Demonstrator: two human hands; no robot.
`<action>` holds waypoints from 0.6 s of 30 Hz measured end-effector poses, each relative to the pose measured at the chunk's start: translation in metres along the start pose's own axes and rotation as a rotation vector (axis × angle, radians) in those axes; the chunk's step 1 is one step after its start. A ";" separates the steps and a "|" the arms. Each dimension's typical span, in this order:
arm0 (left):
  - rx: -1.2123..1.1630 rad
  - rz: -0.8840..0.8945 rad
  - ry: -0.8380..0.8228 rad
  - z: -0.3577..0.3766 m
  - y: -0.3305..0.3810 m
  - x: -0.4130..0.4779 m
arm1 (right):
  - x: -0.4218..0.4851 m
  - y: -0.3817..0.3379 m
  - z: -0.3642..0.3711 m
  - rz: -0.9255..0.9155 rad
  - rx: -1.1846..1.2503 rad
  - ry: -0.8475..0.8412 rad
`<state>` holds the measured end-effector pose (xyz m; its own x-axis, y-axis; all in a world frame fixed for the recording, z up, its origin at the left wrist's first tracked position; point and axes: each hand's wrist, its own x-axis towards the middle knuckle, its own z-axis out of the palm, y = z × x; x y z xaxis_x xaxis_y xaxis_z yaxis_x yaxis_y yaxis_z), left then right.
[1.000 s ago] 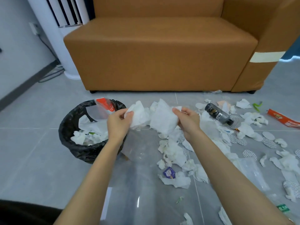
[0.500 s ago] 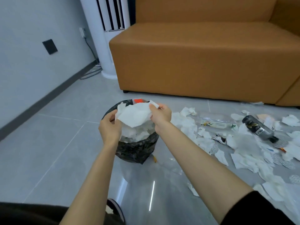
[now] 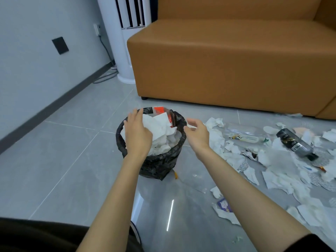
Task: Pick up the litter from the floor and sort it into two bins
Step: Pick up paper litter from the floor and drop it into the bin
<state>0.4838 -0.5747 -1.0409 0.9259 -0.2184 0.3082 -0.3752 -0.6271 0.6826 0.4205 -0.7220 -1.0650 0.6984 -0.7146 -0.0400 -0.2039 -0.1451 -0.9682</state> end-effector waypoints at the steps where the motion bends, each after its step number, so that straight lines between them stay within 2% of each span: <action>1: -0.019 0.037 -0.009 0.004 0.007 -0.002 | 0.000 0.003 -0.008 0.020 0.012 0.014; 7: -0.084 0.146 -0.198 0.036 0.042 -0.030 | -0.001 0.043 -0.057 0.151 -0.007 0.068; 13: -0.051 0.256 -0.409 0.085 0.052 -0.064 | -0.015 0.093 -0.109 0.337 -0.082 0.075; 18: 0.049 0.232 -0.611 0.119 0.045 -0.095 | -0.042 0.132 -0.148 0.473 -0.285 -0.043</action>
<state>0.3843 -0.6713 -1.1178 0.6849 -0.7286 0.0019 -0.5793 -0.5430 0.6080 0.2629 -0.8119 -1.1549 0.5119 -0.7189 -0.4703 -0.6759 0.0009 -0.7370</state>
